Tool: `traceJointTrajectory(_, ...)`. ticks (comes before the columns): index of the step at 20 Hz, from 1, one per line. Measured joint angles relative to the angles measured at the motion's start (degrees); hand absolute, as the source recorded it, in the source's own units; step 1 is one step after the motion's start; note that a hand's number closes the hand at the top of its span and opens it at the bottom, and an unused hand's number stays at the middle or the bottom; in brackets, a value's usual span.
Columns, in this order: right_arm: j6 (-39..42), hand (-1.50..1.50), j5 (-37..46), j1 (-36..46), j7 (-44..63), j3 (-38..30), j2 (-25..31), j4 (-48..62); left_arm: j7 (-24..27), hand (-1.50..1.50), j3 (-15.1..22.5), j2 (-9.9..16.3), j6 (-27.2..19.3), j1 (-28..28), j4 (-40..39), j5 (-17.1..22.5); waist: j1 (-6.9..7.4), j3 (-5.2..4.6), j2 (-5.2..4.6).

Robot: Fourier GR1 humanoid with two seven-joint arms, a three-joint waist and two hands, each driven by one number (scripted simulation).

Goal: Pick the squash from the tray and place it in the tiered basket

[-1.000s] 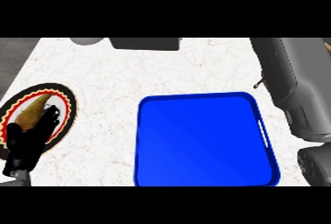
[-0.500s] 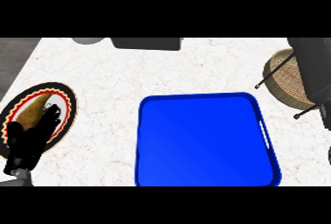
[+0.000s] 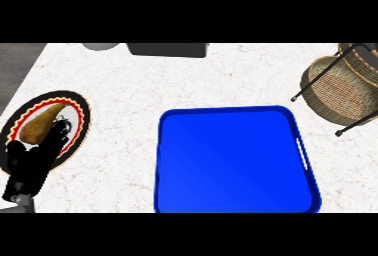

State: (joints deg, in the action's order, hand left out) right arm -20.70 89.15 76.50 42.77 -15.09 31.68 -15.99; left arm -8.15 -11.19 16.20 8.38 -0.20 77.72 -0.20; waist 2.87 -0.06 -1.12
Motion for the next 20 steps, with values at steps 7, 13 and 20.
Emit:
traceJointTrajectory(7,7.15,1.50,2.67,2.82,-6.54,2.65,4.26,3.73,-0.09,0.00,-0.47,0.34,0.25,-0.37,-0.18,0.11,-0.03,0.07,0.05)
traceJointTrajectory(13,13.59,1.50,3.87,4.82,-10.35,3.94,6.35,5.98,-1.59,0.00,-0.35,-0.25,0.11,-0.74,0.86,0.47,-0.04,0.08,0.10)
traceJointTrajectory(20,20.21,-1.50,-0.40,3.97,-5.57,-0.61,6.75,9.54,-1.35,0.00,-0.46,-0.11,0.64,-0.24,1.11,0.57,0.05,0.09,-0.01)
